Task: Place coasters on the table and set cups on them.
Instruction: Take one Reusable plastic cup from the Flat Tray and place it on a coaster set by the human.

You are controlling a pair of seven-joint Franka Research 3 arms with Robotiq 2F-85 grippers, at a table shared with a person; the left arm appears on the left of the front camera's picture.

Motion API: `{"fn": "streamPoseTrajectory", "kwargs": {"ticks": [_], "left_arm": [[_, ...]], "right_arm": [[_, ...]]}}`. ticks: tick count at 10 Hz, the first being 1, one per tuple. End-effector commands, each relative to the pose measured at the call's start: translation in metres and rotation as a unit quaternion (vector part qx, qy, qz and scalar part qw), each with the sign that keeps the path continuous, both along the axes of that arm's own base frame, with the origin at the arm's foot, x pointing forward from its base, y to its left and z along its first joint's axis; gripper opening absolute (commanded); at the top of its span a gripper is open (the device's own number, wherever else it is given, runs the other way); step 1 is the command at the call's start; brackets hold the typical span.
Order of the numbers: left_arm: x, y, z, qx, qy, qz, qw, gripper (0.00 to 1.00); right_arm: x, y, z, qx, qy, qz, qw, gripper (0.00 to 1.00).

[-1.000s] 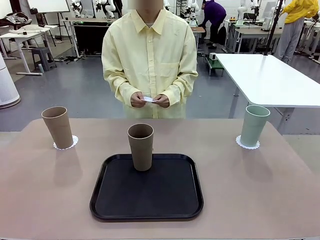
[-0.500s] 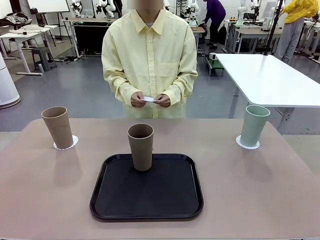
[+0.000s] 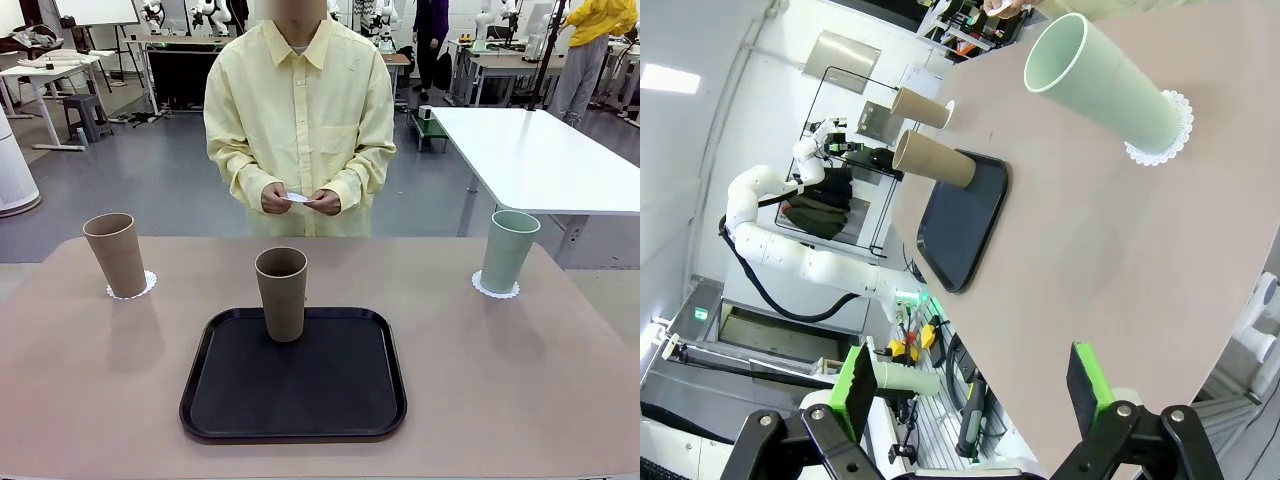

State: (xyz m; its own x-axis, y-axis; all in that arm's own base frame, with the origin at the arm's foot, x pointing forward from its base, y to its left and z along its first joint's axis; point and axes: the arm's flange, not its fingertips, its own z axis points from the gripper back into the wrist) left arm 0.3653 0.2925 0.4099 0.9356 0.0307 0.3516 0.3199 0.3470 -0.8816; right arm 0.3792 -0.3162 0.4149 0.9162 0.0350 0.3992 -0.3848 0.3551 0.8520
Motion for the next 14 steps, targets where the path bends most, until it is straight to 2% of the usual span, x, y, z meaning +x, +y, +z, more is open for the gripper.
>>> {"fn": "streamPoseTrajectory", "kwargs": {"ticks": [1,14], "left_arm": [[-0.0008,0.0011,0.0028,-0.001,0.001,0.002,1.0,1.0],[-0.0008,0.0011,0.0028,-0.001,0.001,0.002,1.0,1.0]], "right_arm": [[-0.0003,-0.0007,0.0001,0.0,-0.001,-0.002,1.0,1.0],[-0.0003,-0.0007,0.0001,0.0,-0.001,-0.002,1.0,1.0]]}}
